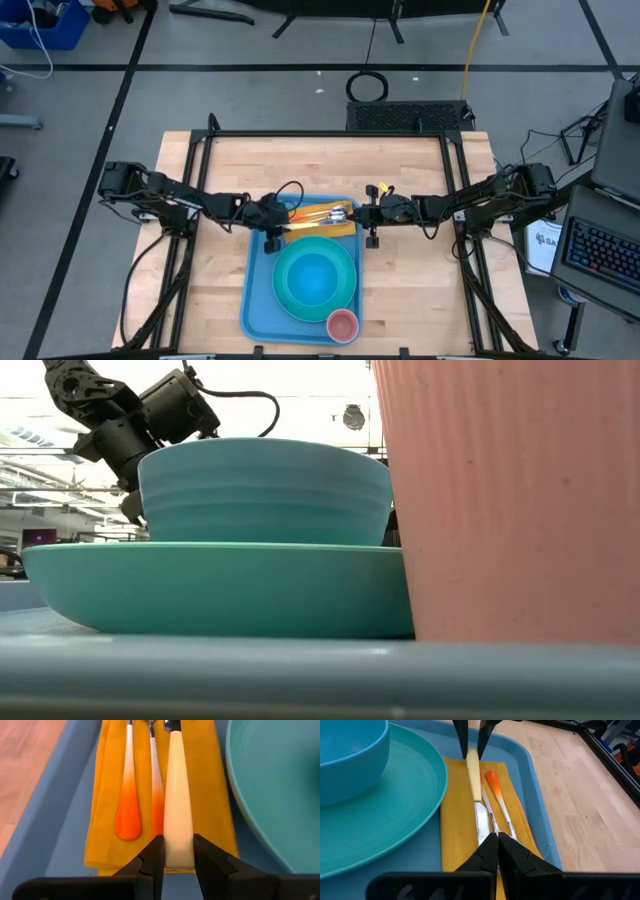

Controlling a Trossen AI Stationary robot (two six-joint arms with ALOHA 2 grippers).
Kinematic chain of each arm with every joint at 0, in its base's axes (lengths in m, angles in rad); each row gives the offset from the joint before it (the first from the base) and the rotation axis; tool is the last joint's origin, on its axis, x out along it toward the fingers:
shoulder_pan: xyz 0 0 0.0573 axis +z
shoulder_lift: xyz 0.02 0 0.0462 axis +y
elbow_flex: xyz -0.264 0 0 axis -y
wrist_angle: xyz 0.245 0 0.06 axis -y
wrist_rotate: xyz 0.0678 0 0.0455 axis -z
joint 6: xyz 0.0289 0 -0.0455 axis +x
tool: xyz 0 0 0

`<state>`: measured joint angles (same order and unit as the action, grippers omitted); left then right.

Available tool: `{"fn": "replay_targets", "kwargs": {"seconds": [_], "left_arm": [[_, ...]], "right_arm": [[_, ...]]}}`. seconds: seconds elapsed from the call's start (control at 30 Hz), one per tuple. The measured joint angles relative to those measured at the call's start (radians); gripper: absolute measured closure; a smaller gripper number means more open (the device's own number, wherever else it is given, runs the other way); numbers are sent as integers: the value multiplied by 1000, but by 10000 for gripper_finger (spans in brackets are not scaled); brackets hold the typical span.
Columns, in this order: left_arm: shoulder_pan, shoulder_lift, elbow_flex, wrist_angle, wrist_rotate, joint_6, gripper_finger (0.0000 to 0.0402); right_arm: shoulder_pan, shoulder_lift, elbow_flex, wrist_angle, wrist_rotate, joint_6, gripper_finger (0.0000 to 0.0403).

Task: Set up tray
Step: Adjust the light green knife on the orange napkin

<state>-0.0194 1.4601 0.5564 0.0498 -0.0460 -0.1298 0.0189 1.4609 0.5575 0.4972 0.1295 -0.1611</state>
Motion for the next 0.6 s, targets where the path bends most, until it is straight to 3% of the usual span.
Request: {"fn": "replay_targets", "kwargs": {"seconds": [0.6], "left_arm": [[-30,0,0,6,-9,-64,309]], "right_arm": [[-7,0,0,0,0,3,399]]}}
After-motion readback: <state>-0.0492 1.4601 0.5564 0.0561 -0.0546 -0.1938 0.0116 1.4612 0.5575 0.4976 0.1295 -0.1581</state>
